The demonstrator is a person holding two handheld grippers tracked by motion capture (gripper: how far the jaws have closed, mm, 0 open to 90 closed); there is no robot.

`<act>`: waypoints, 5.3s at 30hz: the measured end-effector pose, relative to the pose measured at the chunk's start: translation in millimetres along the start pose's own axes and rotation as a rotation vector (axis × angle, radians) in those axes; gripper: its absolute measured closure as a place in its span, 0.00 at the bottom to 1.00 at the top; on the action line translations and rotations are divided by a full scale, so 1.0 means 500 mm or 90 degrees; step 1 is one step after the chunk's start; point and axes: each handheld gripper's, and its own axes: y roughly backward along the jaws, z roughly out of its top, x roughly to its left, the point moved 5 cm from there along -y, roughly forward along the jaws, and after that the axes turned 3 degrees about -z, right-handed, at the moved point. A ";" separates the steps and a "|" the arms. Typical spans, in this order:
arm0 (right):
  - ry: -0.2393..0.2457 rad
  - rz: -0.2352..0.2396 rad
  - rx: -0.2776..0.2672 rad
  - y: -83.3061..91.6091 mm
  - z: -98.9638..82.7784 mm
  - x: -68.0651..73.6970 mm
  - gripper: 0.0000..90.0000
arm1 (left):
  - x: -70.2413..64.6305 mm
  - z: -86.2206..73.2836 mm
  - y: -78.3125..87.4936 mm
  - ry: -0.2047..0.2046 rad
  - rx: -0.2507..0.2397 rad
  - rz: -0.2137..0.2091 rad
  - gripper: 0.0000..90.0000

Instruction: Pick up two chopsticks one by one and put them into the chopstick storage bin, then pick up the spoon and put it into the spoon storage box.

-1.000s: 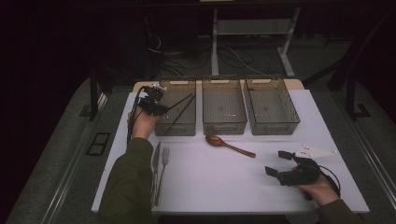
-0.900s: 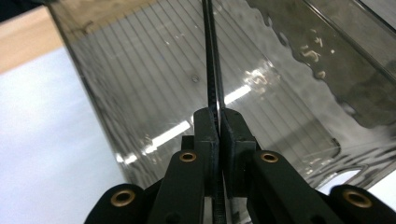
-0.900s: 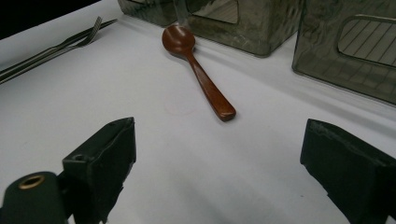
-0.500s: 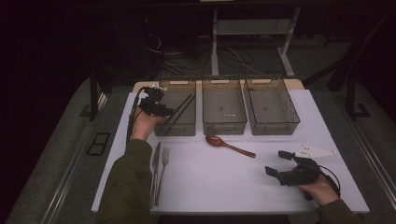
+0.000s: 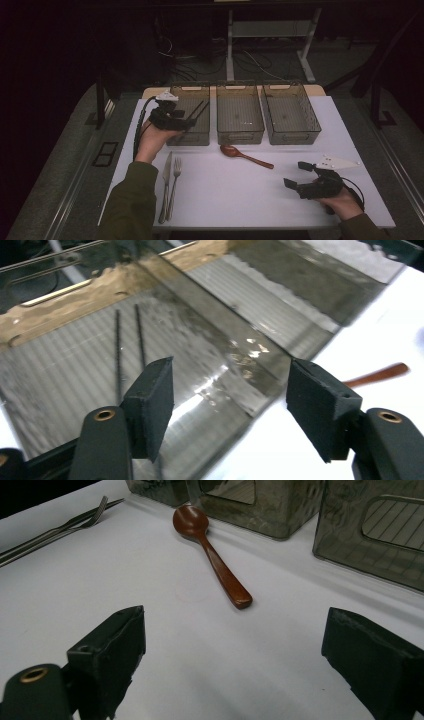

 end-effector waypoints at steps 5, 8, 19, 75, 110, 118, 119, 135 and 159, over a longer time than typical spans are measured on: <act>0.005 0.000 0.002 -0.001 -0.001 0.000 0.12 | -0.036 -0.018 0.009 -0.018 -0.023 -0.022 0.36; 0.006 0.001 0.004 -0.002 -0.001 0.000 0.12 | -0.060 -0.030 0.012 -0.029 -0.035 -0.033 0.34; 0.007 -0.001 0.003 0.000 0.000 0.002 0.12 | -0.135 -0.078 0.029 -0.060 -0.059 -0.066 0.25; 0.078 0.030 0.087 -0.043 0.089 0.022 0.19 | -0.194 -0.256 0.042 -0.067 -0.027 -0.091 0.00; 0.121 0.064 0.181 -0.184 0.167 0.043 0.59 | -0.201 -0.255 0.036 -0.082 -0.028 -0.095 0.00; 0.152 0.055 0.245 -0.221 0.176 0.053 0.68 | -0.200 -0.256 0.037 -0.083 -0.028 -0.094 0.00; 0.155 0.054 0.254 -0.227 0.177 0.055 0.69 | -0.200 -0.255 0.037 -0.085 -0.027 -0.094 0.00; 0.215 0.057 0.352 -0.302 0.172 0.065 0.80 | -0.205 -0.255 0.034 -0.092 -0.023 -0.096 0.00; 0.283 0.036 0.423 -0.322 0.170 0.079 0.91 | -0.203 -0.254 0.037 -0.090 -0.026 -0.096 0.00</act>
